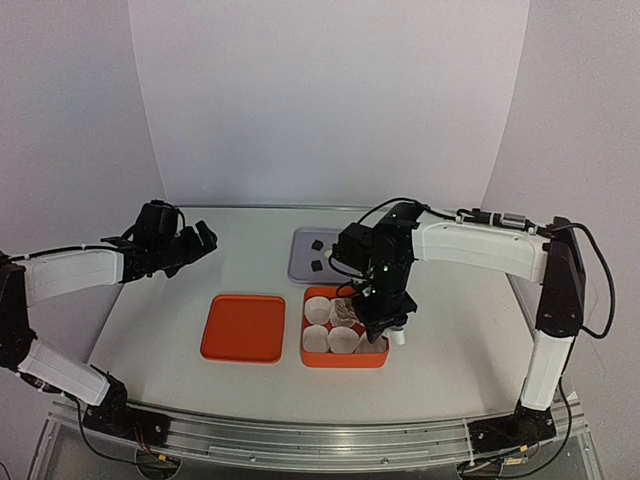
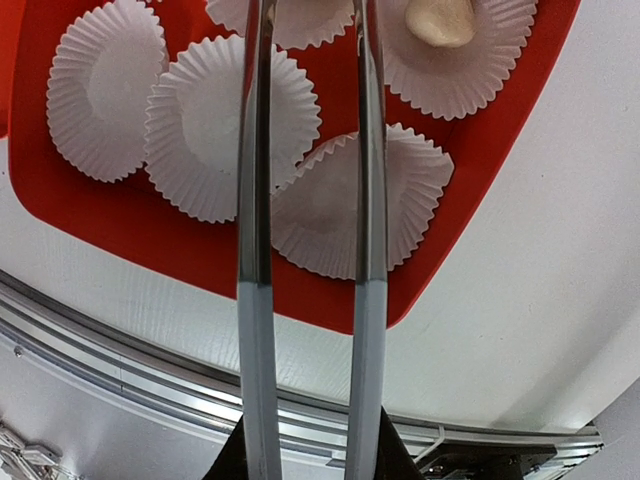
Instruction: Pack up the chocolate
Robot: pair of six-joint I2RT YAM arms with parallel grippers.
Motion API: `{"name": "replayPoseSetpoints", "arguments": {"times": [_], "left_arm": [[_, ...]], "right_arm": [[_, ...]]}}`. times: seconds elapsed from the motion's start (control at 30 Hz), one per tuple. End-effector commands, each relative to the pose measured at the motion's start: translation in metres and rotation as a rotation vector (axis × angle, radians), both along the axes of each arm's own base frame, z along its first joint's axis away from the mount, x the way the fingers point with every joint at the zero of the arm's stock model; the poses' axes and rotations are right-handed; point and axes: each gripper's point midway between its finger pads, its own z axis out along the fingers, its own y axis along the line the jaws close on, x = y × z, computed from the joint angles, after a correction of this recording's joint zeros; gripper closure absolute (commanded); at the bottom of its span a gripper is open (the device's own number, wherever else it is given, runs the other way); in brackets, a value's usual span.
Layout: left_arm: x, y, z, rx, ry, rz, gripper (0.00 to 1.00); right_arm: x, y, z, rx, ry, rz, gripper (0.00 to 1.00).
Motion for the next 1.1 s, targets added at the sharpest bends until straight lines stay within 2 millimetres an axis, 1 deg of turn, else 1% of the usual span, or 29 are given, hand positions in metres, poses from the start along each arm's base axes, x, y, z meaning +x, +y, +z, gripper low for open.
{"name": "replayPoseSetpoints", "arguments": {"times": [0.0, 0.13, 0.3, 0.43, 0.67, 0.77, 0.97, 1.07], "left_arm": [[-0.004, 0.01, 0.01, -0.003, -0.027, 0.038, 0.0], [-0.006, 0.012, 0.011, 0.003, -0.027, 0.047, 0.0], [-0.007, 0.014, 0.011, 0.006, -0.029, 0.052, 0.0], [-0.008, 0.015, 0.013, 0.005, -0.031, 0.055, 0.0], [-0.009, 0.016, 0.013, -0.001, -0.031, 0.061, 0.0], [-0.009, 0.016, 0.013, -0.004, -0.033, 0.062, 0.0], [-0.008, 0.015, 0.015, -0.004, -0.037, 0.059, 0.0], [-0.007, 0.015, 0.015, -0.003, -0.037, 0.059, 0.0]], "right_arm": [[0.006, 0.007, 0.0, 0.004, -0.035, -0.018, 0.94], [0.006, 0.01, -0.001, 0.019, -0.028, -0.024, 0.91], [0.002, 0.016, 0.005, 0.057, -0.009, -0.032, 0.85], [0.001, 0.014, 0.009, 0.063, -0.019, -0.037, 0.79], [-0.001, 0.011, 0.015, 0.072, -0.032, -0.034, 0.73], [0.0, 0.01, 0.019, 0.078, -0.042, -0.033, 0.69], [-0.001, 0.009, 0.024, 0.088, -0.052, -0.034, 0.69], [-0.002, 0.008, 0.031, 0.106, -0.065, -0.032, 0.69]]}}
